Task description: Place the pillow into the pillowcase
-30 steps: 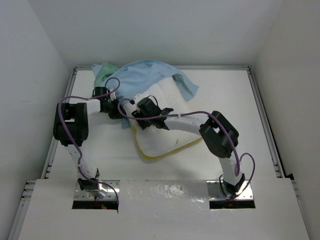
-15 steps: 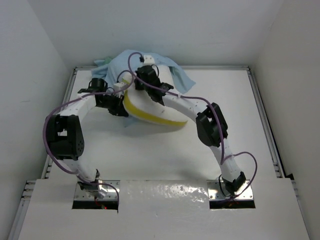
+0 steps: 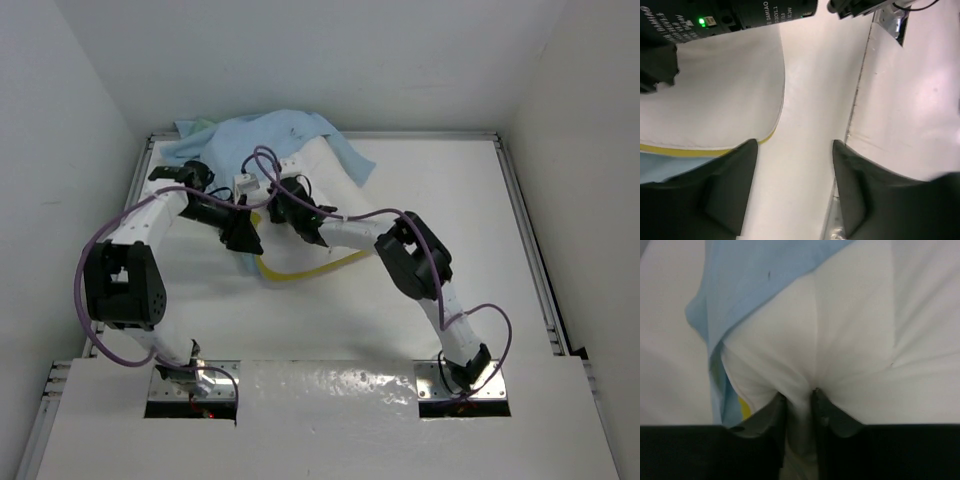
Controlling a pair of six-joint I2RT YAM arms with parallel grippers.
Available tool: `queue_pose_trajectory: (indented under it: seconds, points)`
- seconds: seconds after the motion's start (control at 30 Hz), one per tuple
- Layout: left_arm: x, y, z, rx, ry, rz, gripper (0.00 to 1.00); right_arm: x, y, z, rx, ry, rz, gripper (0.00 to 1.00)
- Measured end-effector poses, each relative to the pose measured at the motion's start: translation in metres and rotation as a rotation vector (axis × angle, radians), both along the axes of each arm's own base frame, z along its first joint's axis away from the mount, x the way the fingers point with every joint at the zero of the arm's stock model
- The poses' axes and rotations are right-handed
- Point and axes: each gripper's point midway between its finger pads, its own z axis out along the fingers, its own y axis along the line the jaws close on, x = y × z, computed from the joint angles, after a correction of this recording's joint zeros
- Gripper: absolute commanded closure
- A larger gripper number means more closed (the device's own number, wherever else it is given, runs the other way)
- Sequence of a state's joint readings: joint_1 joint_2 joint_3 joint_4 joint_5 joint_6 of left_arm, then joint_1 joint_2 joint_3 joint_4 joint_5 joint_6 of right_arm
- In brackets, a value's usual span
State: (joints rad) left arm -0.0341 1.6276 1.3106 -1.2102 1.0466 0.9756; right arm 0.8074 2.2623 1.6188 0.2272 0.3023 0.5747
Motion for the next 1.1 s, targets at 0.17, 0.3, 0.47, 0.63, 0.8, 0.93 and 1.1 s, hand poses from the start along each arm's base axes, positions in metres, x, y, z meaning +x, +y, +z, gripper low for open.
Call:
queue_pose_trajectory:
  seconds: [0.17, 0.3, 0.47, 0.63, 0.8, 0.93, 1.1]
  points:
    - [-0.006, 0.006, 0.012, 0.058, 0.041, 0.010, 0.25, -0.025, 0.004, -0.007, 0.018, 0.025, 0.142, 0.01]
    - [0.050, 0.004, 0.062, 0.060, -0.165, 0.081, 0.73, -0.025, -0.015, 0.051, 0.060, -0.049, 0.175, 0.59]
    - [0.164, 0.007, 0.082, 0.102, -0.296, 0.326, 0.78, 0.015, -0.081, 0.125, 0.133, -0.144, 0.082, 0.58]
    - [0.284, 0.002, 0.030, 0.196, -0.333, 0.504, 0.47, 0.056, -0.164, 0.129, 0.095, -0.148, -0.083, 0.15]
    - [0.317, -0.030, -0.035, 0.268, -0.331, 0.547, 0.29, 0.080, -0.201, 0.087, 0.050, -0.044, -0.157, 0.09]
    - [0.330, -0.053, -0.042, 0.291, -0.398, 0.553, 0.29, 0.099, -0.198, 0.036, 0.000, 0.060, -0.162, 0.09]
    - [0.351, -0.062, -0.034, 0.318, -0.524, 0.602, 0.37, 0.097, -0.192, -0.032, -0.035, 0.194, -0.162, 0.08]
